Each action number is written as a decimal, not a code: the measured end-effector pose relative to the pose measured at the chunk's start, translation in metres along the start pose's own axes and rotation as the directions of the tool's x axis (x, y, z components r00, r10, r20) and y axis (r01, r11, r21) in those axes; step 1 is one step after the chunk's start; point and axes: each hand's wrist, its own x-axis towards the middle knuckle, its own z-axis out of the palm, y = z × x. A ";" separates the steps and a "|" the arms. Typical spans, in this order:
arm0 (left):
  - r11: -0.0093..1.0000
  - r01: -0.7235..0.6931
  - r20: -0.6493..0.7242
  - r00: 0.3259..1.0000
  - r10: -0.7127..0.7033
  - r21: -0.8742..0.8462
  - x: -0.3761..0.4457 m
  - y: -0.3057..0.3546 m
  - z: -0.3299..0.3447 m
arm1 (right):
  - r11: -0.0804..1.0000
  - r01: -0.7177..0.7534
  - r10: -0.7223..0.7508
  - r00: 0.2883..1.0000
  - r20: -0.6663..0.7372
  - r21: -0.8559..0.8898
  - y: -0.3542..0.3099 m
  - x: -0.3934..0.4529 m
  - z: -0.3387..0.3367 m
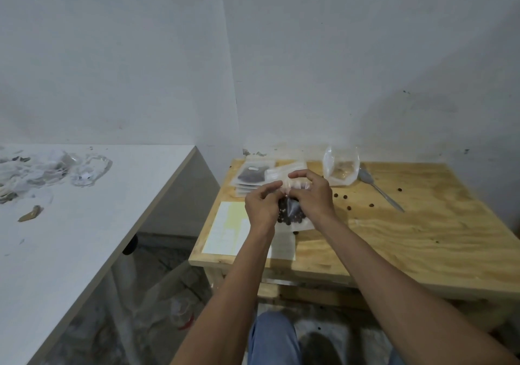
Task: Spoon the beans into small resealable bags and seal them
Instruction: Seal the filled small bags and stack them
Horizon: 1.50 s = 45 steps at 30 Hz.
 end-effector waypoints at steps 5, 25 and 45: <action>0.992 -0.085 0.039 0.996 0.081 0.093 0.026 0.003 -0.011 | 1.000 0.022 -0.022 1.000 0.012 0.002 0.006 0.016 0.016; 0.552 -0.193 0.182 0.980 0.074 0.811 0.185 -0.001 -0.035 | 0.763 -0.058 0.221 0.960 0.175 -0.644 0.027 0.115 0.101; 0.172 -0.656 0.517 0.706 0.484 0.735 0.052 -0.001 -0.026 | 0.920 0.012 0.111 0.950 0.291 -0.391 0.014 0.015 -0.014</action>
